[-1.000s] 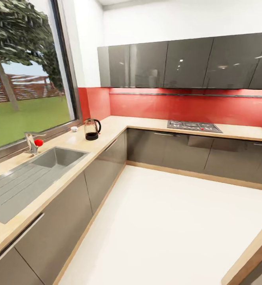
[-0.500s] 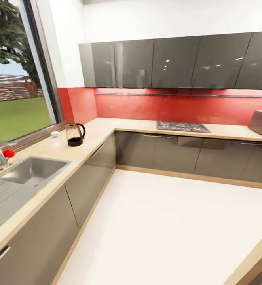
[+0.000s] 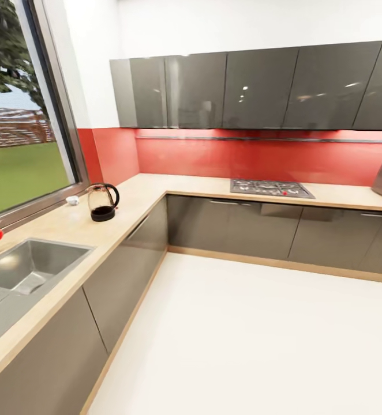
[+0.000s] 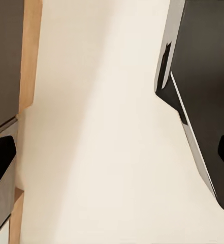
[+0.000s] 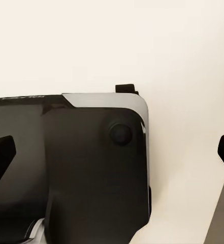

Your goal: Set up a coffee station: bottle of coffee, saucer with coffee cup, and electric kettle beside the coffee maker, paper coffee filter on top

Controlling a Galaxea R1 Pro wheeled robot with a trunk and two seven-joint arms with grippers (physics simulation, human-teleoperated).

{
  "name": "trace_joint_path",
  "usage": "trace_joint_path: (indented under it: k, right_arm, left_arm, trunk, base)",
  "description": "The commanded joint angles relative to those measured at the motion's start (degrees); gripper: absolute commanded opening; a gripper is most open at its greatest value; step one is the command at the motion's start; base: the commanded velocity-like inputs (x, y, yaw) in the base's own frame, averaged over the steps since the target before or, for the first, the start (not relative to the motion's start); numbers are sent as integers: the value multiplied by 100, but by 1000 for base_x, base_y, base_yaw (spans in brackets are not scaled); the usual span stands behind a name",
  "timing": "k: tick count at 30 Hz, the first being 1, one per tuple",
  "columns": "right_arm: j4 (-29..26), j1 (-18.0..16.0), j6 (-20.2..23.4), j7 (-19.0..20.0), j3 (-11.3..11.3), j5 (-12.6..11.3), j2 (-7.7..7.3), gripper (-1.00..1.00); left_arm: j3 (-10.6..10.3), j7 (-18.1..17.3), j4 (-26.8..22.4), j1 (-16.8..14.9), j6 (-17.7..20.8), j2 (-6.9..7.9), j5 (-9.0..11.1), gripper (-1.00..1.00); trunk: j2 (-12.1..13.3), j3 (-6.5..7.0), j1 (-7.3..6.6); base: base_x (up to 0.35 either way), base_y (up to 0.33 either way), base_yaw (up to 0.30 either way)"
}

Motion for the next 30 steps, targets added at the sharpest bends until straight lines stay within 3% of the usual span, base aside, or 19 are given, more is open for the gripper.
trace_joint_path:
  k: [1,14,30]
  right_arm:
    - [-2,-4,-1,13,39,-55,-1,100]
    - [4,-4,-1,18,52,-19,24,100]
    - [15,-2,-6,28,74,15,47,100]
  left_arm:
    - [30,3,-8,4,-10,-2,-13,100]
    - [30,2,-13,0,-10,-11,-13,100]
    - [30,0,-22,-9,-10,-11,-13,100]
  trunk:
    - [-6,-8,5]
    - [-6,-8,5]
    - [-6,-8,5]
  base:
    - [335,0,0]
    - [334,-17,0]
    - [299,-186,0]
